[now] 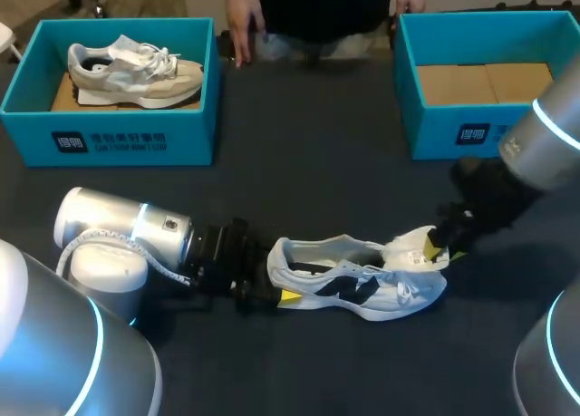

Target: Take the shoe out of the shoebox, open the shoe tongue, remove and reinsert the insole, then place the shoe into the shoebox

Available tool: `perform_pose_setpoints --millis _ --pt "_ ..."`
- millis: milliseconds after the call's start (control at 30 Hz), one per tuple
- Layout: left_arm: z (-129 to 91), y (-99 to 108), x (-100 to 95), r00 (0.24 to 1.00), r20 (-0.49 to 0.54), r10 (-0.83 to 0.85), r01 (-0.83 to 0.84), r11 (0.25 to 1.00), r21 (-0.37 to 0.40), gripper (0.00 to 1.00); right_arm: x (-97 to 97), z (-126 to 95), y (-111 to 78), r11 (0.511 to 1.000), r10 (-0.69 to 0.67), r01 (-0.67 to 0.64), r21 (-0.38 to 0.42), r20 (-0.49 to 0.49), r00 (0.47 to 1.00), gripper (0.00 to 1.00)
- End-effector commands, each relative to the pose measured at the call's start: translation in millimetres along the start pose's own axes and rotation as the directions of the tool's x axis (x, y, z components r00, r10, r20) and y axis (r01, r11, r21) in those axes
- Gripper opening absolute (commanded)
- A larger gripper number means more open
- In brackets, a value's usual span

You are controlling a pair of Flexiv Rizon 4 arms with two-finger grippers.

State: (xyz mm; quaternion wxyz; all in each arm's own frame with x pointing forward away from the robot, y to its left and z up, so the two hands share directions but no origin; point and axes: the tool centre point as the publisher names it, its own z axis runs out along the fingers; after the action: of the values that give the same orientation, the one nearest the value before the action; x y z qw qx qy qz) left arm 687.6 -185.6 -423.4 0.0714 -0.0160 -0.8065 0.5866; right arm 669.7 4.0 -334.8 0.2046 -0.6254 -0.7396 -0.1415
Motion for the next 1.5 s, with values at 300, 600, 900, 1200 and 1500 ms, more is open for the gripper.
perform_pose_setpoints --millis 300,600,900,1200,1500 --pt "0 1 -0.2 1.000 0.000 0.000 0.000 1.000 -0.001 0.00 67.1 -64 -6.0 0.996 -0.090 0.080 0.048 0.262 0.961 1.00" --pt "0 1 -0.2 1.000 0.000 0.000 0.000 1.000 -0.001 0.00 121.5 -86 18.7 0.910 -0.407 0.309 0.275 0.462 0.788 0.88" --pt "0 1 -0.2 1.000 0.000 0.000 0.000 1.000 -0.001 0.00 150.2 -71 34.1 0.704 -0.710 0.551 0.447 0.445 0.546 0.00" --pt "0 1 -0.2 1.000 0.000 0.000 0.000 1.000 -0.001 0.00 166.9 -54 29.0 0.368 -0.915 0.752 0.548 0.357 0.188 0.00" --pt "0 1 -0.2 1.000 0.000 0.000 0.000 1.000 -0.001 0.00 167.6 -53 28.8 0.337 -0.928 0.756 0.561 0.335 0.165 0.00"
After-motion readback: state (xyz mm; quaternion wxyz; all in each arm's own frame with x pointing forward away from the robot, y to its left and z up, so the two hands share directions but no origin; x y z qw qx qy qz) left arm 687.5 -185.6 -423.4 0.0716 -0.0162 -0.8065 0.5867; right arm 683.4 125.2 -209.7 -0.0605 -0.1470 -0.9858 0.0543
